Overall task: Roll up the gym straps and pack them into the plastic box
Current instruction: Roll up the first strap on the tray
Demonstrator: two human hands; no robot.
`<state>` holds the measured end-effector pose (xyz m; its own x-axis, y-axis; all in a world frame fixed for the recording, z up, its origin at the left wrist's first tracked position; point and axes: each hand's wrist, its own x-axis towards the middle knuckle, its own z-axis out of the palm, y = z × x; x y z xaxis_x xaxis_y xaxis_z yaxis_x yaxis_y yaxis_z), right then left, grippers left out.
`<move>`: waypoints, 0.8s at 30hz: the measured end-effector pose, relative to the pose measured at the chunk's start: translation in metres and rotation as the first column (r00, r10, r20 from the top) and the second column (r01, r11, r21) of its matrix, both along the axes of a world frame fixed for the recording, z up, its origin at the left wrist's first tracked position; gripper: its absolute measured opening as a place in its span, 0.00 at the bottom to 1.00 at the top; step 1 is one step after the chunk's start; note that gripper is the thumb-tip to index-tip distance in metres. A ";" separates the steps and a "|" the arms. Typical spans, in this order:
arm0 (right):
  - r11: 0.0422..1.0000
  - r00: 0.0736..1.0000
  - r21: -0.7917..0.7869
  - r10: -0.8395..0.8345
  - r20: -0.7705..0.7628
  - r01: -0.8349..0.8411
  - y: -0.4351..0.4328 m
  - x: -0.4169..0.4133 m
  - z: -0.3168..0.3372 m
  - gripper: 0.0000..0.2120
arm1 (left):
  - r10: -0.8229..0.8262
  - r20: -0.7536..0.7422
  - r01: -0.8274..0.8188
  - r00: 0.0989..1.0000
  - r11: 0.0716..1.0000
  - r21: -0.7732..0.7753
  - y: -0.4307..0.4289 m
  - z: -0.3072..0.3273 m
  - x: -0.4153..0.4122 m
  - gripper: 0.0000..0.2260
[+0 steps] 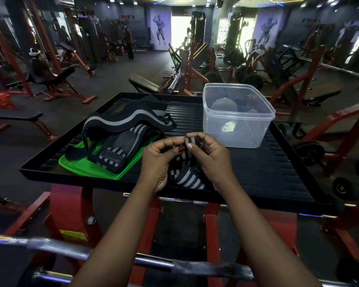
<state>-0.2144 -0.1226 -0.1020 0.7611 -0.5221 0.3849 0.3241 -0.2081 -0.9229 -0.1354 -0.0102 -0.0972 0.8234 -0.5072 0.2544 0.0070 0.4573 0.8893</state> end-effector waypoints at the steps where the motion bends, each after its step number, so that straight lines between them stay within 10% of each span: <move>1: 1.000 1.000 -0.010 -0.011 0.018 0.012 0.000 0.000 0.000 0.09 | -0.015 0.003 0.015 1.000 1.000 0.003 0.000 0.000 0.000 0.13; 24: 0.999 0.997 0.023 -0.051 0.057 0.049 0.001 0.000 0.001 0.09 | 0.042 0.035 -0.044 0.999 0.998 0.051 -0.002 -0.001 0.001 0.11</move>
